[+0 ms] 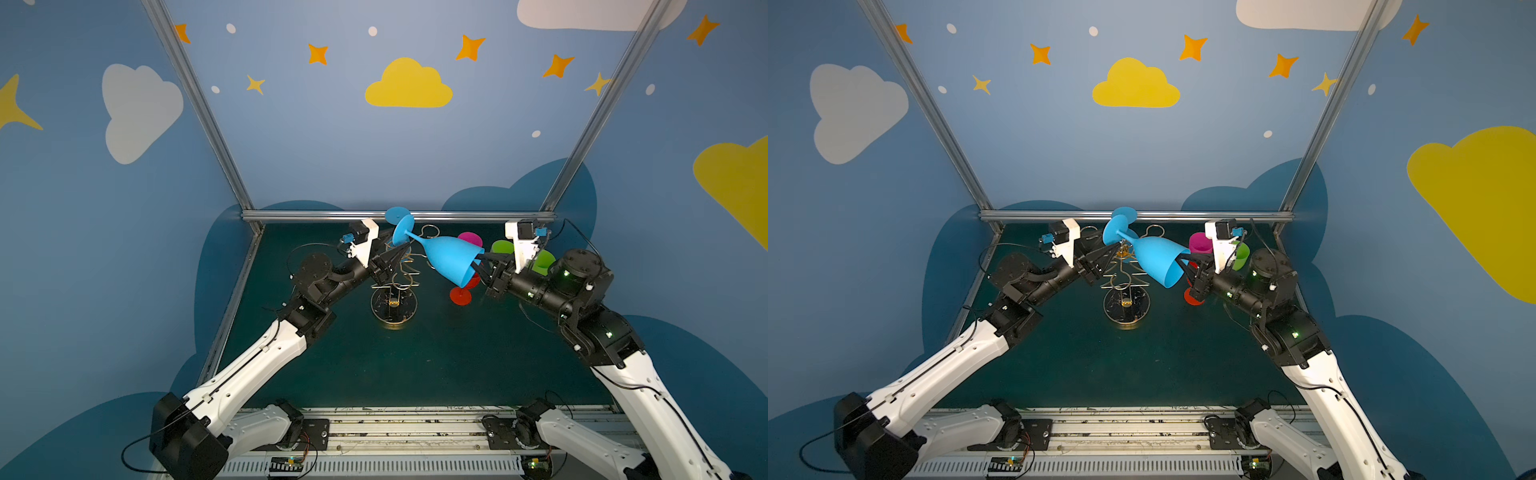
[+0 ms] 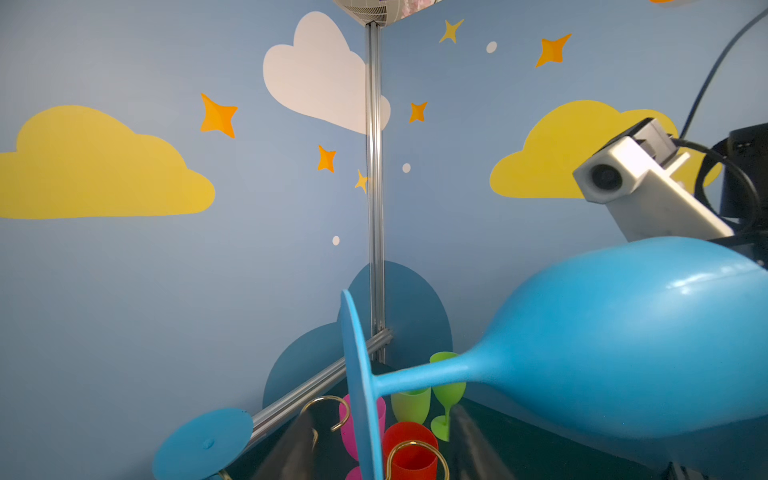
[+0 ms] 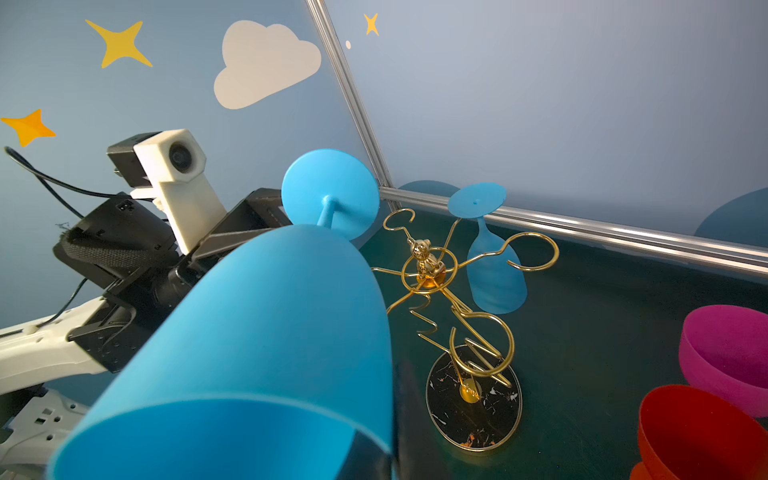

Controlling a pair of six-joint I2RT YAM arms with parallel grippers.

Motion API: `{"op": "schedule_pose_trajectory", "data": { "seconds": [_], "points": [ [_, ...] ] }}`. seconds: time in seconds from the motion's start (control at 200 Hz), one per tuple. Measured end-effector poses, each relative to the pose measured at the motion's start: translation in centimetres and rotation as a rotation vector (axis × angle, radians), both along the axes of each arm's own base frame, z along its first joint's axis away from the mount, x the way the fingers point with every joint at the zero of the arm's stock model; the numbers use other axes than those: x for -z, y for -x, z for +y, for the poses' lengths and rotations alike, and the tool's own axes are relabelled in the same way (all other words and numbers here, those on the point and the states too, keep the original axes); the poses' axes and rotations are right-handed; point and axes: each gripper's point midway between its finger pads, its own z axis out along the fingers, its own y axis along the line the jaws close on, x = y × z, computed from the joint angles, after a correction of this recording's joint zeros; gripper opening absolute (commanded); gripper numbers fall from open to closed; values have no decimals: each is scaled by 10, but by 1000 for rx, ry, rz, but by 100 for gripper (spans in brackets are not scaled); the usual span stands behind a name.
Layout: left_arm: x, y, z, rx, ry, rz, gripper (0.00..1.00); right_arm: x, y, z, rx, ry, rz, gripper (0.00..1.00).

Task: Take the wine glass off the wine glass rack
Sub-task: 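Open the left gripper off the base while the right gripper holds the blue glass, then lower the blue glass upright onto the table with the right gripper while the left withdraws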

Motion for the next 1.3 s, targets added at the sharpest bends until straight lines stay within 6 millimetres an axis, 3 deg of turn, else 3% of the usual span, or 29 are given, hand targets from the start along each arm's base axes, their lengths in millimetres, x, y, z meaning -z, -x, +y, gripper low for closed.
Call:
{"op": "schedule_pose_trajectory", "data": {
  "seconds": [0.155,0.27,0.461,0.576,0.696,0.811,1.051,1.297],
  "points": [
    [-1,-8,8,-61,5,3,79,-4,1,-16,80,28,-17,0],
    [-1,-14,27,-148,4,6,83,-20,11,-40,168,62,-66,0],
    [0,-24,100,-380,32,3,88,-48,49,-92,310,155,-137,0],
    [15,-26,153,-531,52,5,90,-44,69,-120,383,224,-115,0],
    [51,-32,194,-659,65,57,90,-11,75,-134,415,335,-5,0],
    [75,-39,216,-728,82,125,91,32,74,-136,399,462,137,0],
    [65,-32,237,-771,186,130,90,114,69,-133,349,671,395,0],
    [61,-29,244,-789,218,130,90,190,55,-118,293,800,607,0]
  ]
}}
